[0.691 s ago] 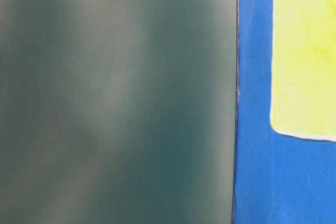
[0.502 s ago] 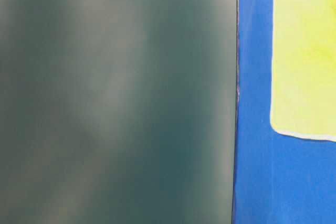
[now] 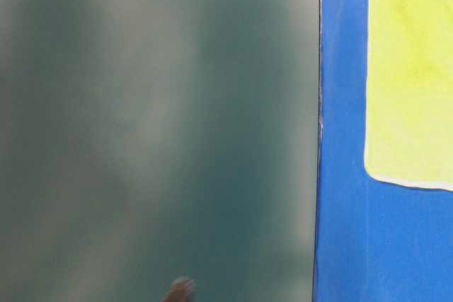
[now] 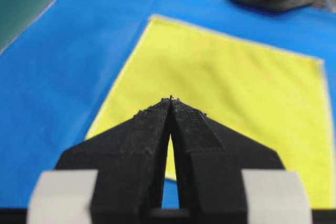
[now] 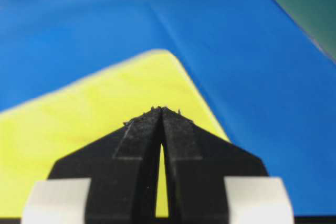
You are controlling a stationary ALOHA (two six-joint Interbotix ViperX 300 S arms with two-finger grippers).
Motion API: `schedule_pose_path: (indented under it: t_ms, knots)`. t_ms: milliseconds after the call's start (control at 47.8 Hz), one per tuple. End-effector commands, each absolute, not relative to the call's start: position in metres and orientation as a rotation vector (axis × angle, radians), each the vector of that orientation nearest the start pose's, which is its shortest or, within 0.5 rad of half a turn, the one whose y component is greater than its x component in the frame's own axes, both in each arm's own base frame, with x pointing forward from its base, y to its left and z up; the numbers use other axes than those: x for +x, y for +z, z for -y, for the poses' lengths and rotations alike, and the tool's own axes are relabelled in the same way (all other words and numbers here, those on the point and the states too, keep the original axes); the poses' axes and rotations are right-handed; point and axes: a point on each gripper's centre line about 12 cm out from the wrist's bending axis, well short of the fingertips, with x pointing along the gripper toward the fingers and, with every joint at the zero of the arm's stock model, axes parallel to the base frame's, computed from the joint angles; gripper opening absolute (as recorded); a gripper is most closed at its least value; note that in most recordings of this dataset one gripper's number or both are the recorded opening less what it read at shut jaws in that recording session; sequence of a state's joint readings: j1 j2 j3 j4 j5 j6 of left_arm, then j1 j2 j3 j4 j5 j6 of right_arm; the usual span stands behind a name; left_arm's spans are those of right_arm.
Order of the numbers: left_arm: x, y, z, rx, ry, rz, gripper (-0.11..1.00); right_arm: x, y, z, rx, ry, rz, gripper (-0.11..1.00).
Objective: Fold the yellow towel.
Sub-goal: 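Move both grippers to the towel's top corners and pinch them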
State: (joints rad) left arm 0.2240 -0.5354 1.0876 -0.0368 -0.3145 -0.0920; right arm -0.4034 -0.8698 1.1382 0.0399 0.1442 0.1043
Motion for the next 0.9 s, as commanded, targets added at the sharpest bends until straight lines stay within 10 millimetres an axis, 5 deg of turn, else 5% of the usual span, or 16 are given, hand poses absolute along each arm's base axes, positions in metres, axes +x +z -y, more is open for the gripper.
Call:
schedule_pose_path:
  t_ms: [0, 84, 209, 293, 649, 879]
  knots:
    - [0.282, 0.228, -0.071, -0.153, 0.269, -0.236, 0.13, 0.188, 0.229, 0.094, 0.254, -0.485, -0.439, 0.01]
    - [0.298, 0.214, -0.082, -0.161, 0.291, -0.282, 0.37, 0.184, 0.212, 0.108, 0.284, -0.550, -0.513, 0.06]
    - [0.323, 0.187, -0.102, -0.178, 0.335, -0.349, 0.73, 0.181, 0.187, 0.125, 0.320, -0.620, -0.597, 0.42]
    - [0.338, 0.172, -0.112, -0.184, 0.350, -0.377, 0.86, 0.182, 0.170, 0.133, 0.341, -0.648, -0.645, 0.60]
    - [0.388, 0.100, -0.138, -0.208, 0.378, -0.500, 0.85, 0.188, 0.117, 0.149, 0.382, -0.682, -0.742, 0.60]
    - [0.396, 0.083, -0.143, -0.212, 0.384, -0.527, 0.85, 0.188, 0.094, 0.151, 0.401, -0.686, -0.791, 0.59]
